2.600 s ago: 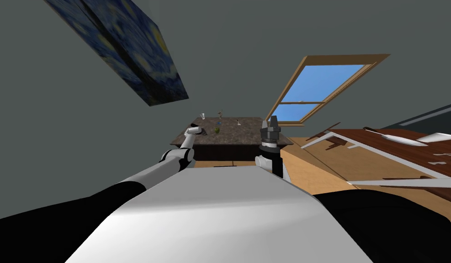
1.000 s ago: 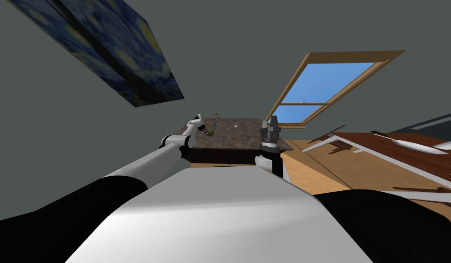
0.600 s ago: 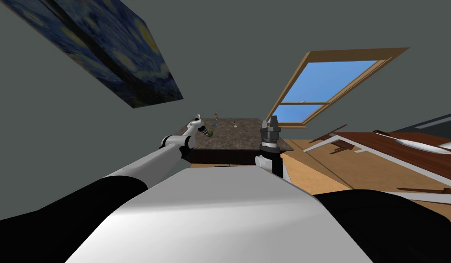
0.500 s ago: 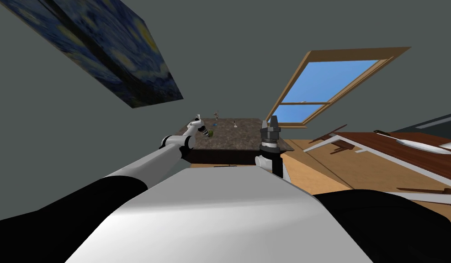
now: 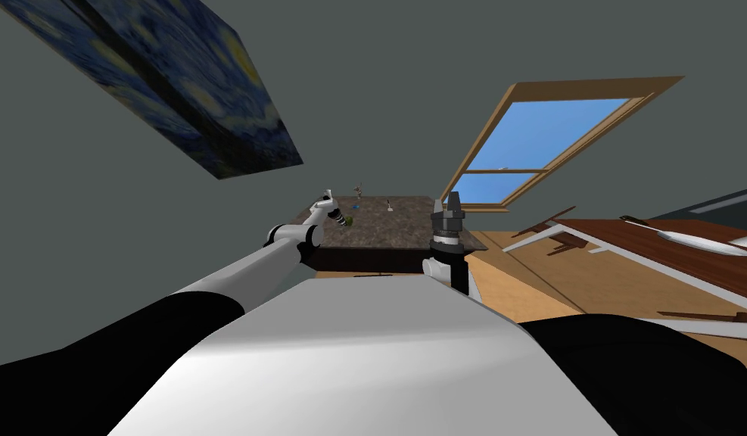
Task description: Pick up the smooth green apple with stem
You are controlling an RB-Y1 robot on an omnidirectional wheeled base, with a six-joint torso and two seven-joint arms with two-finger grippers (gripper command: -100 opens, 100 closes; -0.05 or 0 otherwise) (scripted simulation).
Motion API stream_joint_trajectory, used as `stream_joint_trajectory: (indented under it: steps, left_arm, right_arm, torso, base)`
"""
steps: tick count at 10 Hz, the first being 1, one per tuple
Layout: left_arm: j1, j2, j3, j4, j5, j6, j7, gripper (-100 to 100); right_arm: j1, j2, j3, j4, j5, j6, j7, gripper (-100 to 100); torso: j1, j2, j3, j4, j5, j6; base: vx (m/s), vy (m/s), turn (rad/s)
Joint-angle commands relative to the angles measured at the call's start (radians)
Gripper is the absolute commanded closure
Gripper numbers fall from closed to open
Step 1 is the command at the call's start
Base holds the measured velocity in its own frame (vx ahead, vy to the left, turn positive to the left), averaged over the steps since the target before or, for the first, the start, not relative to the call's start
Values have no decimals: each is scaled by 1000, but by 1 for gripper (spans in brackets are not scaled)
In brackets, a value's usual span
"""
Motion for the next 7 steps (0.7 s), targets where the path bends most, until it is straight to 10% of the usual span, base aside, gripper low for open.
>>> stream_joint_trajectory:
  steps: [1,2,6,7]
  left_arm:
    - [0,0,0,0,0,0,0,0]
    - [18,-8,-2,-29,-3,6,7,100]
    - [-13,2,-4,-24,-2,30,13,100]
    - [-12,2,-4,-26,-2,33,14,0]
  right_arm:
    - [0,0,0,0,0,0,0,0]
    - [0,0,0,0,0,0,0,0]
    - [0,0,0,0,0,0,0,0]
    - [0,0,0,0,0,0,0,0]
  torso:
    - [0,0,0,0,0,0]
    - [0,0,0,0,0,0]
    - [0,2,1,0,0,0]
    - [0,1,1,0,0,0]
  base:
    - [0,0,0]
    - [0,0,0]
    - [-27,3,0]
    - [0,0,0]
